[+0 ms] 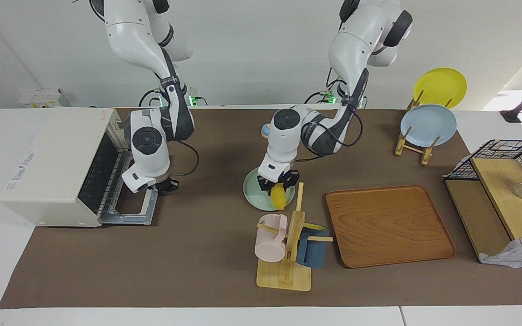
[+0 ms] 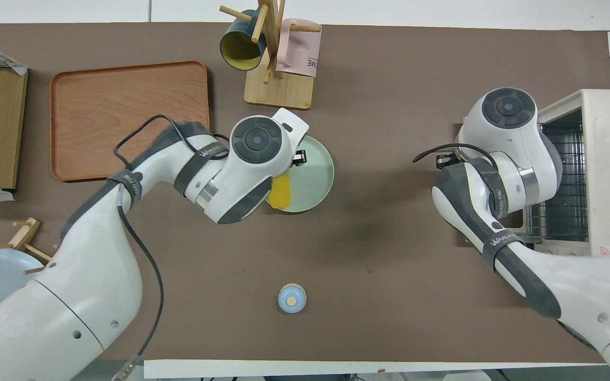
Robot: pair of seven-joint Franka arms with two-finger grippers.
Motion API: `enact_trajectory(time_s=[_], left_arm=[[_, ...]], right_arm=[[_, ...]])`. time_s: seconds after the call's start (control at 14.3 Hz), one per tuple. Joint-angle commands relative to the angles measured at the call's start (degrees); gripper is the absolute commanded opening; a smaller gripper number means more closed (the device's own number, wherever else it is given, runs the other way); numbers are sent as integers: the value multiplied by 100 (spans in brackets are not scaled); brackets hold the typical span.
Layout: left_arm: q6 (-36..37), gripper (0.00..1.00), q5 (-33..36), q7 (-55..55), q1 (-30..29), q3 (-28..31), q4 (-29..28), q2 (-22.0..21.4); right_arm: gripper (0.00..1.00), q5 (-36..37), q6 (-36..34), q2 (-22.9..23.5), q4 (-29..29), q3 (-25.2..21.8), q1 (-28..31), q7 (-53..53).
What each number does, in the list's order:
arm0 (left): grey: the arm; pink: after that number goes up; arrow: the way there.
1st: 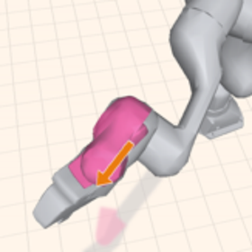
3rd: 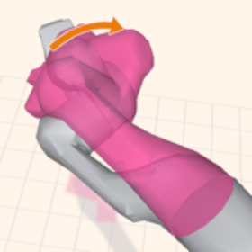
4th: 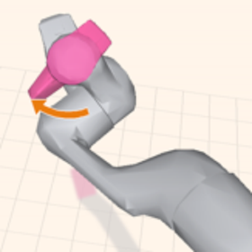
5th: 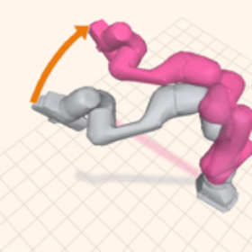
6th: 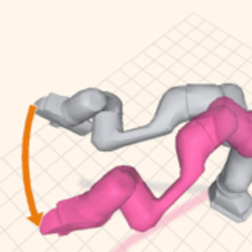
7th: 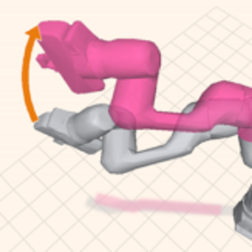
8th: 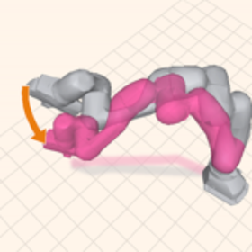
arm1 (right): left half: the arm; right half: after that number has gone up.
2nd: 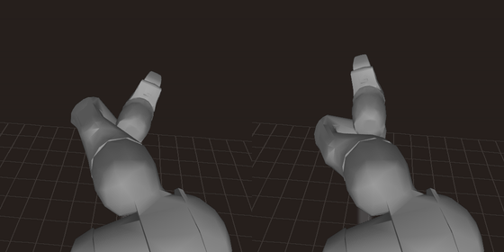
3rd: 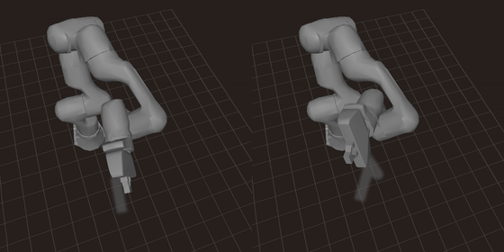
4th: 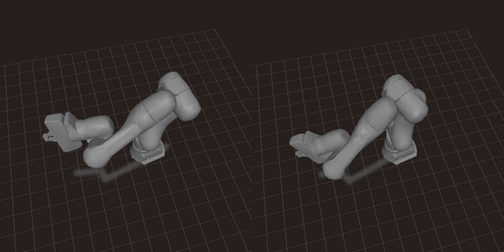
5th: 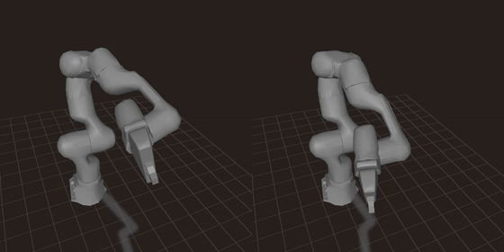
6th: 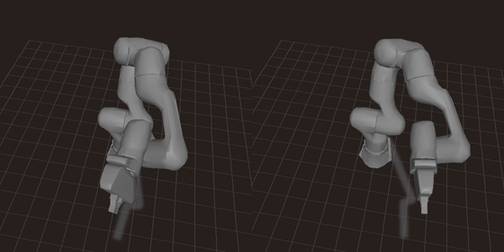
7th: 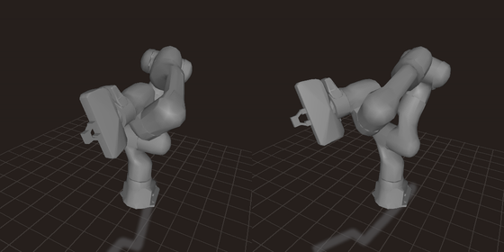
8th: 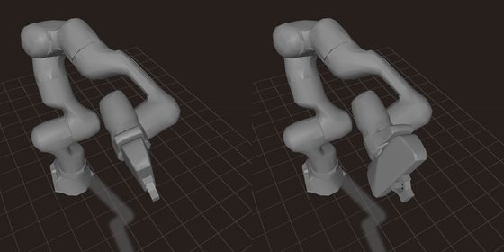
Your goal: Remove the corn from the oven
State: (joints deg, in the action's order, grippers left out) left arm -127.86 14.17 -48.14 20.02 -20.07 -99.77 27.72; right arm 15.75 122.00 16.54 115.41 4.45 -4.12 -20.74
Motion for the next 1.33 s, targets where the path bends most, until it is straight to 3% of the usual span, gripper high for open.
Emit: enact_trajectory(time_s=[0.0,0.14,0.28,0.56,0.63,0.7,0.77,0.84,0.91,0.98,1.26], left_arm=[[454,0,68,1206,-1005,-40,-8,-302],[421,0,51,2104,-1603,-14,54,-259],[-174,0,51,2650,-2097,-5,-25,-189],[-564,1,77,2802,-2301,21,-34,-13],[-547,10,77,2793,-2309,39,-25,-13],[-503,49,77,2784,-2309,47,-25,-21],[-494,98,86,2784,-2370,56,-78,-48],[-398,100,86,2784,-2397,56,-87,-91],[-180,100,95,2810,-2458,109,-52,-222],[31,100,103,2863,-2468,205,-34,-406],[1331,100,-1,3459,-2520,390,-17,-1434]], right_arm=[[0,402,-525,-63,-386,-14,165,525],[0,402,-1149,-238,-834,-6,410,1175],[1,324,-1564,-518,-1003,-6,612,1728],[3,52,-1794,-924,-994,-6,1210,2653],[3,-54,-1837,-985,-994,-6,1298,2698],[5,-237,-1994,-1056,-1073,-6,1317,2698],[20,-561,-2266,-1143,-1291,-6,1317,2672],[45,-904,-2642,-1249,-1572,-23,1317,2663],[81,-1186,-2977,-1371,-1853,-32,1326,2672],[100,-1354,-3189,-1529,-2038,-41,1326,2672],[100,-1417,-3841,-1584,-2787,-23,1317,2663]])
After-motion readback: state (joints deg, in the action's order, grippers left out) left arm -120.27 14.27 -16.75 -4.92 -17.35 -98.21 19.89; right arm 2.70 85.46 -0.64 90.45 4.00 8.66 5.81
